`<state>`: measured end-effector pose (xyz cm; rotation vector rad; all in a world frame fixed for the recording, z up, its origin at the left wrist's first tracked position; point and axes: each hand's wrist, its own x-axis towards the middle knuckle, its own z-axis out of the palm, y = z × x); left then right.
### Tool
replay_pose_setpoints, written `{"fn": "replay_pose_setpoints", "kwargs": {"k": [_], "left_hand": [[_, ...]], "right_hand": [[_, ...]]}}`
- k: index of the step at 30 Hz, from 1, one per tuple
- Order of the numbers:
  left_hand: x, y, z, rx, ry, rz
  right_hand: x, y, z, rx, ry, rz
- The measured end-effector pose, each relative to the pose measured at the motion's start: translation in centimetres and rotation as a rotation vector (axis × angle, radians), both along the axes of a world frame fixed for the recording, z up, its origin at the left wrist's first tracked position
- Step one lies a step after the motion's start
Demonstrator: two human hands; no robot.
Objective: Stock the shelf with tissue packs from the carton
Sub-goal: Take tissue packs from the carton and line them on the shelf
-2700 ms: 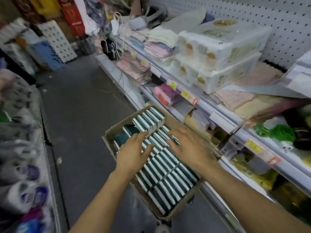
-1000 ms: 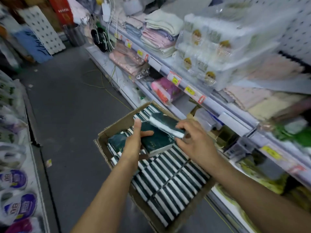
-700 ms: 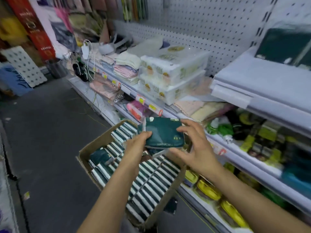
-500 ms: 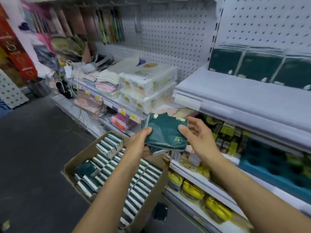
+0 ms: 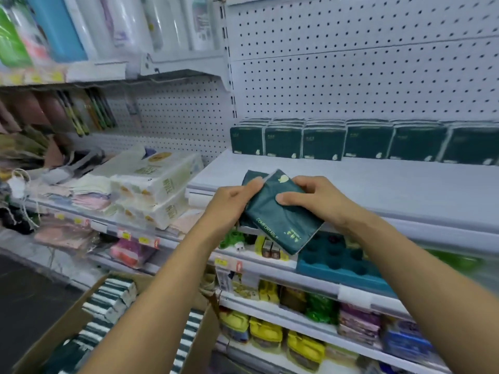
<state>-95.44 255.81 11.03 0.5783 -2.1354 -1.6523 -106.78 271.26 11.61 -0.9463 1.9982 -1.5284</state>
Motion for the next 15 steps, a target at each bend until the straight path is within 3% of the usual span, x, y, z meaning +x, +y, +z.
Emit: {"fn": "replay_pose_setpoints", "kwargs": {"k": [7,12,15], "left_hand": [[-6.9,0.7,0.7,-0.03,0.03,0.004],[-11.1,0.1,0.5,0.012,0.068,-0.014],[-13.5,-0.4,0.2,-0.079,0.097,-0.085]], "right_hand": [[-6.0,4.4,0.4,-0.358,-0.255,-0.437],[-10.0,6.6,0.1,-0.523,-0.158,-0.634],[-12.6,7.3,-0.7,-0.498,-0.083,-0.746]]}}
